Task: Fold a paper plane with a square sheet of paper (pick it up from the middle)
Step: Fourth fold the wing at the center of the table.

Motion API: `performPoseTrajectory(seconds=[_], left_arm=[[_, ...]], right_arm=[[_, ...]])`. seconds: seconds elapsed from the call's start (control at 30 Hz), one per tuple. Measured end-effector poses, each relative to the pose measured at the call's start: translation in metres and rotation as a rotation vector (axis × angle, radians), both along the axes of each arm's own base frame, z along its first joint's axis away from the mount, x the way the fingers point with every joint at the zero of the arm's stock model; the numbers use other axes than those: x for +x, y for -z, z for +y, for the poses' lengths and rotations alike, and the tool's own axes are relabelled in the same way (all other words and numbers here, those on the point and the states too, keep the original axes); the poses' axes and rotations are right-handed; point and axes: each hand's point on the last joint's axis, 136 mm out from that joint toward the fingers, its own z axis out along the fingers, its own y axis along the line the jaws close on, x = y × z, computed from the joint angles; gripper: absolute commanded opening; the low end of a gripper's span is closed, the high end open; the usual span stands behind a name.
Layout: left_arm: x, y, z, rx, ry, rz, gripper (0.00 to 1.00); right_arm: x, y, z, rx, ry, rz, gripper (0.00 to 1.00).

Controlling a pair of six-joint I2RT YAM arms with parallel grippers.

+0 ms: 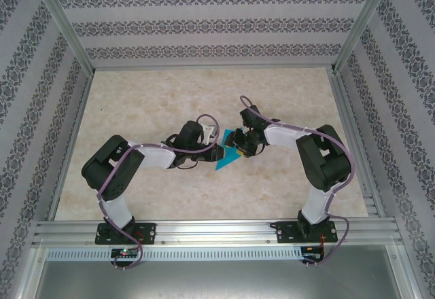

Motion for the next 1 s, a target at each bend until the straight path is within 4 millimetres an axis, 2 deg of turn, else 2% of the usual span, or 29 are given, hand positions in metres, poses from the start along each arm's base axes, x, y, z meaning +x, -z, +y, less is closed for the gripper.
performPoseTrajectory(seconds=[0.47, 1.0], left_arm=[[0.000, 0.024, 0.006, 0.065, -0.036, 0.070, 0.07], [0.002, 0.030, 0.008, 0.097, -0.054, 0.091, 0.06]], right_arm=[[-0.002, 0.006, -0.003, -0.028, 0.008, 0.036, 0.48], [-0.004, 0.010, -0.002, -0.059, 0.006, 0.094, 0.45]])
